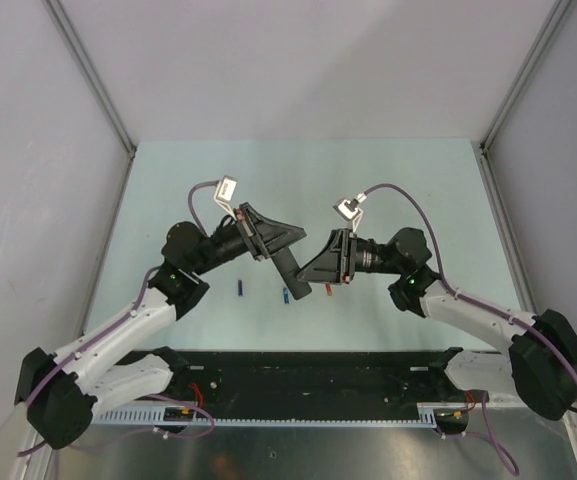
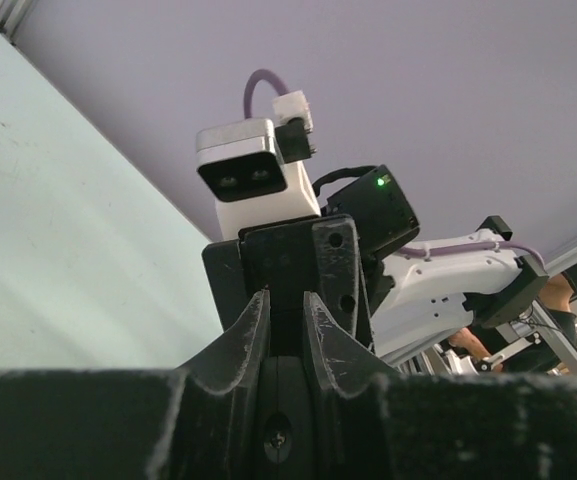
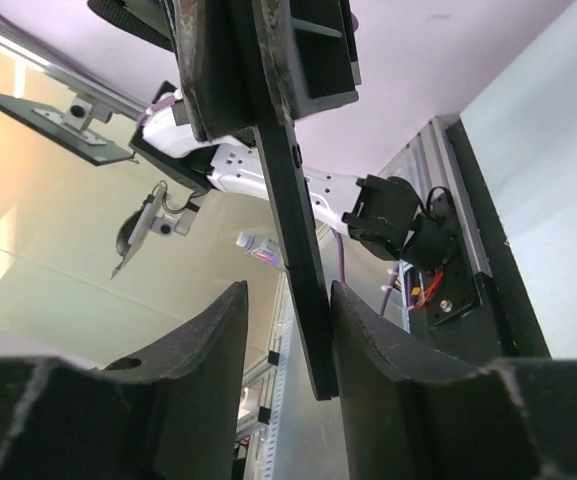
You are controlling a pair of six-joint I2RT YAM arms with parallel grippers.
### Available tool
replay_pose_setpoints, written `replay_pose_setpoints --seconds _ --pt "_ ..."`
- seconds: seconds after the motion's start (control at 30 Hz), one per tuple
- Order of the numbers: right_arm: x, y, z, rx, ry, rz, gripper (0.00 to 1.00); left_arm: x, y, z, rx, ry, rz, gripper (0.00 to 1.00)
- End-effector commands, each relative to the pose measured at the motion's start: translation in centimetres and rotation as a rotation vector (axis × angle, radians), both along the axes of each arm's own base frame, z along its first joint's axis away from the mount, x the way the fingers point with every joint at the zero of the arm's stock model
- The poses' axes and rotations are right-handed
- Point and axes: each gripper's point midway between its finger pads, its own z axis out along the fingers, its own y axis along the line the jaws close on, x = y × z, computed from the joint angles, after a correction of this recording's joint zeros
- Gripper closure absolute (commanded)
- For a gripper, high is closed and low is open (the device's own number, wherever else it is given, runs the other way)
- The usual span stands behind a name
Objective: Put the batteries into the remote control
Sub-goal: Adjust the remote control.
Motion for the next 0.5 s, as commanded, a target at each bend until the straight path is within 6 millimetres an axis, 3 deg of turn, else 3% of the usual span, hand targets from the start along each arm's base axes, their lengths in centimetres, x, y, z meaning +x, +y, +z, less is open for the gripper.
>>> replay_pose_setpoints --seconds 0.0,0.17,0.27,0.47 --pt "0.1 0.8 0.1 -0.082 -0.049 -0.018 0.56 -0.1 -0.2 -0.8 0.023 -0.023 -0.022 1.00" --pt "0.0 1.9 -0.7 -0.136 -0.086 -0.012 0.57 -0.1 -0.3 -1.0 0.023 -0.008 -0.026 1.00" --pt "0.0 2.3 -1.3 -0.152 -0.077 -0.008 0.63 -0.3 -0.4 -1.0 0.022 -0.006 -0.034 1.00" --pt "0.0 2.8 -1.5 -0.154 -0.069 -0.002 0.83 -0.7 -0.7 -1.2 0.027 -0.001 -0.056 1.00"
